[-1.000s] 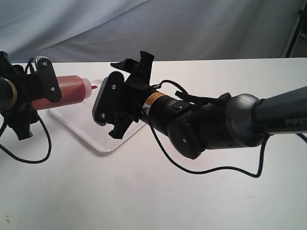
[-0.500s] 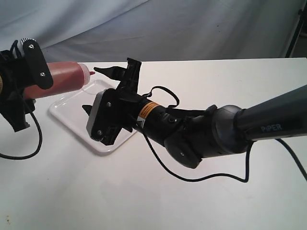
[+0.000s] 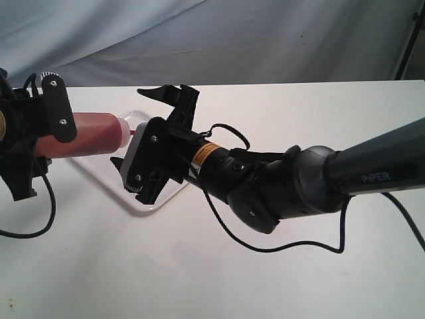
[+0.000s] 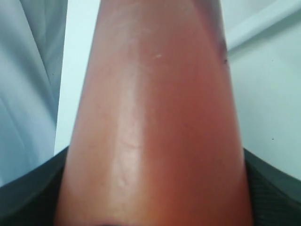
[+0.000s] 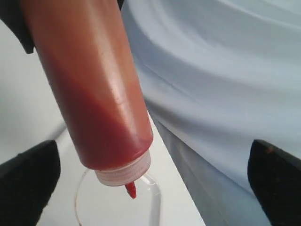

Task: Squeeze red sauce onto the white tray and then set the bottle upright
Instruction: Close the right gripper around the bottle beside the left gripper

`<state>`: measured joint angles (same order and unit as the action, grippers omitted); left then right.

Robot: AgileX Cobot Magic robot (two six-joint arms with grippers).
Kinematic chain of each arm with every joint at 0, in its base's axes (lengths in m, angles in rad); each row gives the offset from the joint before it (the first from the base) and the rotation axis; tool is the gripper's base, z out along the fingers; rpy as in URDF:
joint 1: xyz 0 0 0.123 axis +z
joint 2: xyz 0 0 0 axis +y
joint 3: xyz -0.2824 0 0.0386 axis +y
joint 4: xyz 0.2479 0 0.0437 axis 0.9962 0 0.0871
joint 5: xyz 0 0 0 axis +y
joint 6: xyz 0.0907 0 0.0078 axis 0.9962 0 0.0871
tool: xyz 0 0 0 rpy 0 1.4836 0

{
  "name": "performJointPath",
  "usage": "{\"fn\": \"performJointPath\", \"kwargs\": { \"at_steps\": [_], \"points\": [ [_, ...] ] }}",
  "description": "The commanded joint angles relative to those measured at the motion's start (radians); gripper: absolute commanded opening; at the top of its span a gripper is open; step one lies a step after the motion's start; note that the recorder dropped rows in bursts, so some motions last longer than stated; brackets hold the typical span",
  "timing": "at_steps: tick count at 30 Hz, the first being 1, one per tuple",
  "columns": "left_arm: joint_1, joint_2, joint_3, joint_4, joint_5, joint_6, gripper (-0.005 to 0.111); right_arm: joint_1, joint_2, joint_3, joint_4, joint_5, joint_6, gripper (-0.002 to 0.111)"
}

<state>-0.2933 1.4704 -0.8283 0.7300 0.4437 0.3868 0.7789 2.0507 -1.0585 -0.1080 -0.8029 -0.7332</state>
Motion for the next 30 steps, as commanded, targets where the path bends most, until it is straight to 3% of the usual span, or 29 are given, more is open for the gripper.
{"fn": "performJointPath", "kwargs": {
  "at_steps": [1,8,15,30],
  "points": [
    [-0.008,-0.016,-0.009,-0.040,-0.017,0.016,0.000,0.003,0.001,-0.002,-0.020,0.006,0.085,0.105],
    [-0.008,-0.016,-0.009,-0.040,-0.017,0.030,0.000,0.012,0.014,-0.029,-0.085,0.026,0.136,0.105],
    [-0.008,-0.016,-0.009,-0.044,-0.019,0.041,0.000,0.038,0.107,-0.175,-0.084,0.181,0.132,0.105],
    [-0.008,-0.016,-0.009,-0.044,-0.029,0.063,0.000,0.040,0.235,-0.371,-0.117,0.188,0.087,0.105]
  ]
}}
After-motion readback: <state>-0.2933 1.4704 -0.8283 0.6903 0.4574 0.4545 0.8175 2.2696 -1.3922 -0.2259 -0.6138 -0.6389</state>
